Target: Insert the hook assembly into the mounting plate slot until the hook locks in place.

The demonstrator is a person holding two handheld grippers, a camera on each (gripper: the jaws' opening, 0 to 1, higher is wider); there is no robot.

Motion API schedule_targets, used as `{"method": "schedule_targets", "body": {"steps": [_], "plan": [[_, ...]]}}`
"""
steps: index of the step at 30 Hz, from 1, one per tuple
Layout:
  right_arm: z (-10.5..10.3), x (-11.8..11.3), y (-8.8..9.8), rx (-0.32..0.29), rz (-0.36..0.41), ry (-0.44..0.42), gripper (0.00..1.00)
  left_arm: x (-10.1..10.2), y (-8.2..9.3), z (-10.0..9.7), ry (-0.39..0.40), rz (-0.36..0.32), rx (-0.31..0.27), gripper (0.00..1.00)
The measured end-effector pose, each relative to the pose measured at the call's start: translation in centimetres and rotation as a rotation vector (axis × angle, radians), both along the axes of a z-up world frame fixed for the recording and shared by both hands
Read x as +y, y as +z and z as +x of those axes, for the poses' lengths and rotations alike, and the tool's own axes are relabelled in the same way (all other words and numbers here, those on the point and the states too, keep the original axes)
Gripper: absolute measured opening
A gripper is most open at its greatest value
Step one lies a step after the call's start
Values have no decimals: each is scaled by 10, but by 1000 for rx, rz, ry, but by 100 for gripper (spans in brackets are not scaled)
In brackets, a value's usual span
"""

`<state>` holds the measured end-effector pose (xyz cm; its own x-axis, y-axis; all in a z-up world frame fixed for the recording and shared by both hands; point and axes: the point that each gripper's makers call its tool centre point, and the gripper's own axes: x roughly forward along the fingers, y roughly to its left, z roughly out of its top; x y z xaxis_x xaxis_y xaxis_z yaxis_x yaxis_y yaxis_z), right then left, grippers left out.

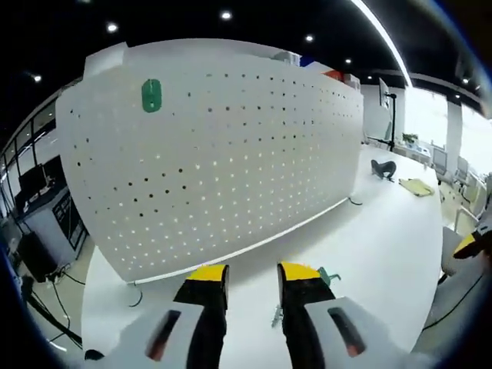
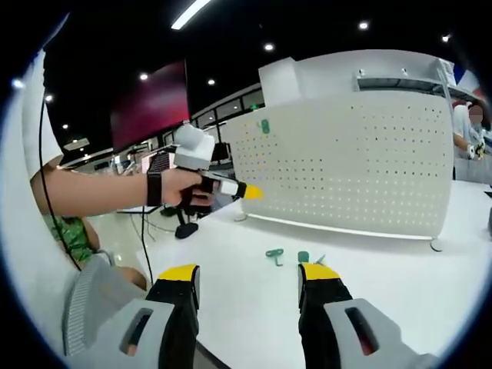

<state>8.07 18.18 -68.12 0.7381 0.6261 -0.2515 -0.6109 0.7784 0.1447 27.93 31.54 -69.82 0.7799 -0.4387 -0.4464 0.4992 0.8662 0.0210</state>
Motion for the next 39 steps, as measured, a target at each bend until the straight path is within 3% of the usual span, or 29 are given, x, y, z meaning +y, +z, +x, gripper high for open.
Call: {"method": "schedule_targets", "body": {"steps": [7,17,39], "plan": [[-2,-1,-4,8,-2,-9,52,-6,-17,-11,-24,-10,48,29],[-2,-3,-5,8,11,-30,52,-14,-40,-19,-76,33,100,31],[-1,-11,-16,41,11,-68,51,-13,-94,-28,-169,153,190,32]]}}
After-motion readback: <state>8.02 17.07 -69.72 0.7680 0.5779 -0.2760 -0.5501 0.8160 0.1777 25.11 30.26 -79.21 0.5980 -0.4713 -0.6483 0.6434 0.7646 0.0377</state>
